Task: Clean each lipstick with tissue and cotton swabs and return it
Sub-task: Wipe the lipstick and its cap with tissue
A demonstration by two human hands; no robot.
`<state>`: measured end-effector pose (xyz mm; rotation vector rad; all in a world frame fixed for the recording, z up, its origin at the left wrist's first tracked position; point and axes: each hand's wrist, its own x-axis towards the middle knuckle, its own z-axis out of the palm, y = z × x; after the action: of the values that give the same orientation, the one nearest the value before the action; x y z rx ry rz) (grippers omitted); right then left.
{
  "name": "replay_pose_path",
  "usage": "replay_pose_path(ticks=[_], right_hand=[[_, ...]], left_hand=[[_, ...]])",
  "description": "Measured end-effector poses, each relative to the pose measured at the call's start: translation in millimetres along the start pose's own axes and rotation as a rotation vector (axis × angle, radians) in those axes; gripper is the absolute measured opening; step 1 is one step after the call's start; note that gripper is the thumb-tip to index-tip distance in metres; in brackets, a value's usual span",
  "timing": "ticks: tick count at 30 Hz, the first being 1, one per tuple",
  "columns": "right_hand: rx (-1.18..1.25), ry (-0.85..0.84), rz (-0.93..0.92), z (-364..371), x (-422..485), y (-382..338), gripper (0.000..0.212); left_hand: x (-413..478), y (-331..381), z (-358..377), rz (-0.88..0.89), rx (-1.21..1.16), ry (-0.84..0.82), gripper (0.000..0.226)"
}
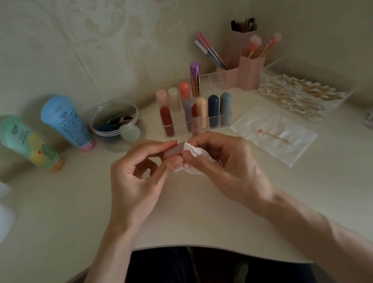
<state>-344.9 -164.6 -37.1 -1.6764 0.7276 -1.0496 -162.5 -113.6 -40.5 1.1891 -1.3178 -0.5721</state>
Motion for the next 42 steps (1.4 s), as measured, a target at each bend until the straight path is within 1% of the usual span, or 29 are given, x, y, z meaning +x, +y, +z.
replay_pose_path(ticks=[2,3,7,8,11,14,17,21,24,26,28,30,33,35,37,39,42], right_hand=[[-0.025,0.023,-0.033,-0.3,0.5,-0.5,0.008],[-0.03,0.03,-0.047,0.1,0.8,-0.5,0.006],[-0.102,0.029,-0.112,-0.5,1.2,2.9,0.007],[-0.119,0.03,-0.116,-1.2,1.4,4.0,0.009],[-0.163,0.056,-0.123,-2.5,1.7,4.2,0.012],[-0.178,0.048,-0.12,-1.8,1.5,5.1,0.015],[-0.216,0.032,-0.129,-1.8,1.0,8.5,0.017],[-0.203,0.066,-0.102,-0.4,0.0,8.1,0.018],[-0.135,0.065,-0.065,0.1,0.8,9.4,0.007],[-0.091,0.038,-0.052,-0.2,1.5,10.2,0.009],[-0.063,0.017,-0.059,-0.8,2.1,8.4,0.008],[-0.066,0.019,-0.067,-1.2,2.4,7.0,0.007],[-0.126,0.046,-0.095,-1.3,2.2,8.2,0.011],[-0.158,0.045,-0.109,-0.3,2.2,8.6,0.012],[-0.172,0.046,-0.096,0.4,2.0,9.5,0.011],[-0.15,0.046,-0.073,0.4,2.0,10.1,0.008],[-0.12,0.043,-0.051,0.6,2.6,9.0,0.006]], left_hand=[[0.3,4.7,1.3,-0.102,-0.058,-0.041,0.022],[0.7,5.6,1.3,-0.151,-0.07,-0.064,0.026],[1.0,0.8,0.0,-0.198,-0.027,-0.118,0.041],[0.8,0.6,0.1,-0.218,-0.04,-0.135,0.04],[1.0,1.4,-0.3,-0.304,-0.139,-0.179,0.029],[0.4,0.0,-0.7,-0.33,-0.142,-0.193,0.026],[-1.2,0.2,-0.2,-0.296,-0.122,-0.178,0.024],[-2.4,0.4,1.5,-0.166,-0.067,-0.109,0.015],[-3.9,1.1,3.6,-0.082,-0.026,-0.05,0.019],[-4.7,0.5,4.3,-0.035,0.012,-0.034,0.021],[-3.1,0.8,3.3,-0.063,0.0,-0.044,0.024],[-0.8,3.4,1.8,-0.171,-0.074,-0.083,0.027],[-1.0,5.4,2.1,-0.256,-0.148,-0.13,0.022],[-1.0,4.6,1.9,-0.248,-0.125,-0.11,0.021],[0.0,2.4,-0.2,-0.187,-0.055,-0.106,0.017],[0.3,-1.1,-2.0,-0.136,0.009,-0.097,0.023],[0.7,-2.1,-1.9,-0.128,-0.006,-0.069,0.027]])
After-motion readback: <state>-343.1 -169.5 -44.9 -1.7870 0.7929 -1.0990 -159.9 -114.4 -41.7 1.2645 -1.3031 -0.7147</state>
